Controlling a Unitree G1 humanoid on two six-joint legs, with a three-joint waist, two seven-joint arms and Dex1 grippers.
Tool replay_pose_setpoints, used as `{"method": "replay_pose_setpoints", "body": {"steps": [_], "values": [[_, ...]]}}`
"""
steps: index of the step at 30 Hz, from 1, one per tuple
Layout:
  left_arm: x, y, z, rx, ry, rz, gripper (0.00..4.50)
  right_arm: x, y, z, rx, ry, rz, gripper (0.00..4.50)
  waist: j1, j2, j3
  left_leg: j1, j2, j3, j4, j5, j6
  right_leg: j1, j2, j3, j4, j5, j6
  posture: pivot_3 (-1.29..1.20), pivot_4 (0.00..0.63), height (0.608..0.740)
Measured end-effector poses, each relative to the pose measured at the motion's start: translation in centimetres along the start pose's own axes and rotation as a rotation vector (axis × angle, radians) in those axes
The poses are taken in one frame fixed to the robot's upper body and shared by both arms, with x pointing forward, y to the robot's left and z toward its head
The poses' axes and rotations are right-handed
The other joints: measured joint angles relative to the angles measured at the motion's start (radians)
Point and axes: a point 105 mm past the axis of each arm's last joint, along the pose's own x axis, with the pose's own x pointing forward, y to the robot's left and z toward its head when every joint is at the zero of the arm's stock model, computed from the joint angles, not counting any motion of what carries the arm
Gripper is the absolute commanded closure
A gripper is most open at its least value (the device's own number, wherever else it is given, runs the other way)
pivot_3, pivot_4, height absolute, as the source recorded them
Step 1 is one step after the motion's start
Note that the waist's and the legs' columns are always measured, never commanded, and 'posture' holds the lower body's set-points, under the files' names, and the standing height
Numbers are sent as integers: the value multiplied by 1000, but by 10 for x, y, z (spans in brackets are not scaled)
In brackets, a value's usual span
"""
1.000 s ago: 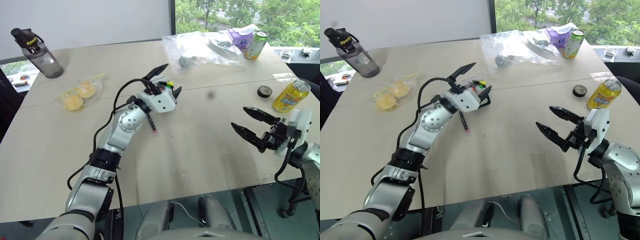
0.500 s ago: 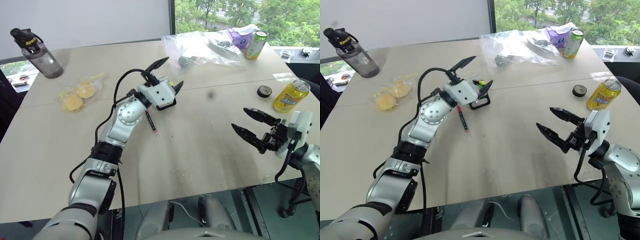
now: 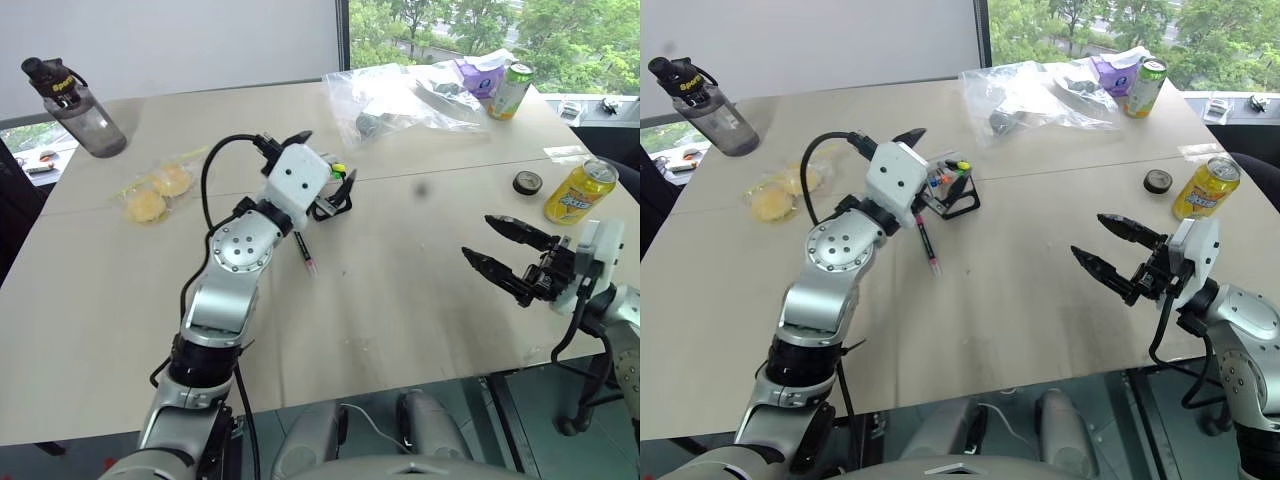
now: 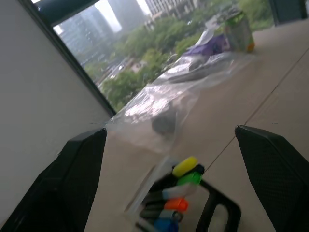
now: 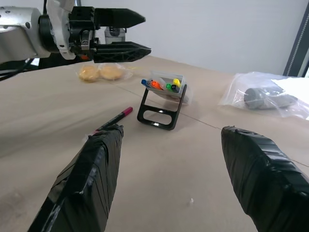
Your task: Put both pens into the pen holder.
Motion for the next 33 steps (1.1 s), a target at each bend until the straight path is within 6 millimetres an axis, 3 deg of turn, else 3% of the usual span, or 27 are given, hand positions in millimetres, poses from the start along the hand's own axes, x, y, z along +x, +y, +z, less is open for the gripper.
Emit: {"method": "replay_pose_setpoints", "body": {"steps": [3,6,14,15,29,32,33], "values": [[-16,-4,-18,-109,123,36,45,0,0,0,0,1,13,1041,2,0,0,0,0,0,0,0,0,0,0,0,-1,0,0,0,150,740],[-29,-23,-55,-250,318,50,45,0,-2,-1,8,2,22,1041,5,-1,0,0,0,-1,0,0,0,1,0,-1,0,0,0,0,150,740],[-34,-49,-91,-434,530,69,45,3,12,-5,81,45,110,1041,5,-1,1,3,0,-2,0,0,0,6,-1,-3,-1,0,0,0,150,740],[-35,-54,-102,-461,594,83,45,2,18,-10,120,82,135,1041,4,-2,1,4,0,-2,0,0,0,6,-2,-2,-1,0,0,0,150,740],[-35,-57,-113,-517,692,135,45,0,30,-11,155,137,182,1041,4,-3,-1,6,0,-1,0,0,0,8,-3,-2,-1,0,0,0,150,740],[-35,-58,-113,-533,692,132,784,1,31,-11,155,139,183,1041,3,-4,-1,6,0,-1,0,0,0,8,-3,-2,-1,0,0,0,150,740],[-35,-59,-113,-531,689,126,1258,1,31,-11,153,140,183,1041,2,-4,-1,6,0,-1,0,0,0,8,-2,-2,-1,0,0,0,150,740]]}}
